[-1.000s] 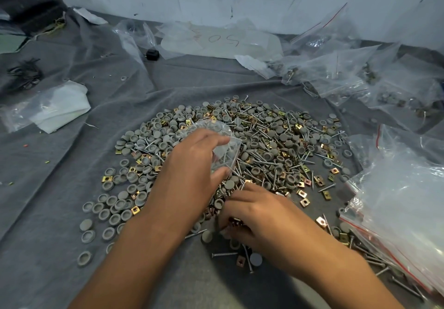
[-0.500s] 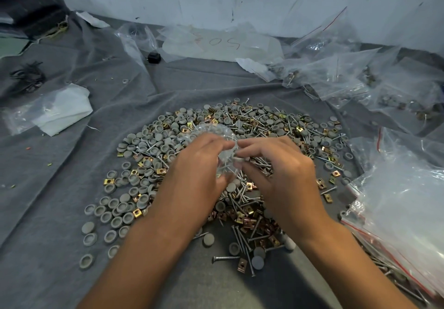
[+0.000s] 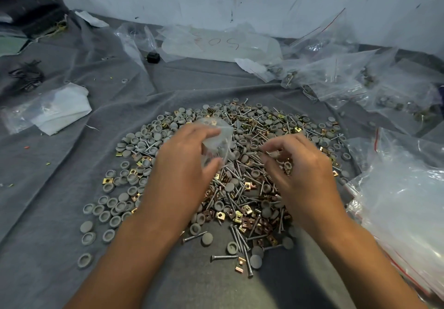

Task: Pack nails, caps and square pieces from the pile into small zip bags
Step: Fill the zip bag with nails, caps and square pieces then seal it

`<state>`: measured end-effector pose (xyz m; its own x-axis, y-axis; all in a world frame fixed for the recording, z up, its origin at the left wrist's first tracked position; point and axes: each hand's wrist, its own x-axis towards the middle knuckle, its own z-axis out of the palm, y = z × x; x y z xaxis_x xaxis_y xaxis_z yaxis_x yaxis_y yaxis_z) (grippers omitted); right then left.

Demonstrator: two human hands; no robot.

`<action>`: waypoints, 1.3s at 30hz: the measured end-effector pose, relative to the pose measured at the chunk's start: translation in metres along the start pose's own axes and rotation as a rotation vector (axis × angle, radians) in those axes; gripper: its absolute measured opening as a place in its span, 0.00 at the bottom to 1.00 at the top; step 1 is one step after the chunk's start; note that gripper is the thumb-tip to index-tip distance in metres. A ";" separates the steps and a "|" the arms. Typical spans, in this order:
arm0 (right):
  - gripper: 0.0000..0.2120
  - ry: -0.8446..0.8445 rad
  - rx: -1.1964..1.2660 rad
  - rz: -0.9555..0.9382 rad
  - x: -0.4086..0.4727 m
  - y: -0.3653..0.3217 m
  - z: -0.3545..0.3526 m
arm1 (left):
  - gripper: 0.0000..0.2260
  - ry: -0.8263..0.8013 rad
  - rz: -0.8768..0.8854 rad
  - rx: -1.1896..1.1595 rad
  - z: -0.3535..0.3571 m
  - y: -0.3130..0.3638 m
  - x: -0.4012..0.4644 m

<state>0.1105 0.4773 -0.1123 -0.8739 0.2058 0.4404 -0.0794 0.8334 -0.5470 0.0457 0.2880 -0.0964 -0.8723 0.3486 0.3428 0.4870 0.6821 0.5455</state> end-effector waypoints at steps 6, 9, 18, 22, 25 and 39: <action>0.10 -0.551 -0.175 -0.036 -0.009 0.003 0.002 | 0.16 0.533 0.039 -0.065 -0.025 -0.006 0.006; 0.12 -0.528 -0.280 -0.136 -0.014 0.001 0.009 | 0.16 0.420 0.101 0.058 -0.023 -0.011 0.006; 0.09 -0.528 -0.406 -0.211 -0.012 0.004 0.015 | 0.18 -0.032 0.110 0.074 0.007 -0.003 0.000; 0.06 -0.552 -0.406 -0.218 -0.012 0.005 0.014 | 0.19 -0.061 0.107 0.068 0.010 -0.004 -0.001; 0.02 -0.548 -0.392 -0.205 -0.011 0.008 0.011 | 0.20 -0.072 0.106 0.073 0.011 -0.002 -0.001; 0.05 -0.434 -0.119 -0.054 -0.009 0.008 0.010 | 0.22 -0.106 0.089 0.073 0.010 0.001 -0.005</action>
<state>0.1131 0.4765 -0.1280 -0.9922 -0.0532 0.1127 -0.0974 0.8954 -0.4344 0.0502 0.2933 -0.1048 -0.8273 0.4733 0.3027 0.5617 0.6887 0.4584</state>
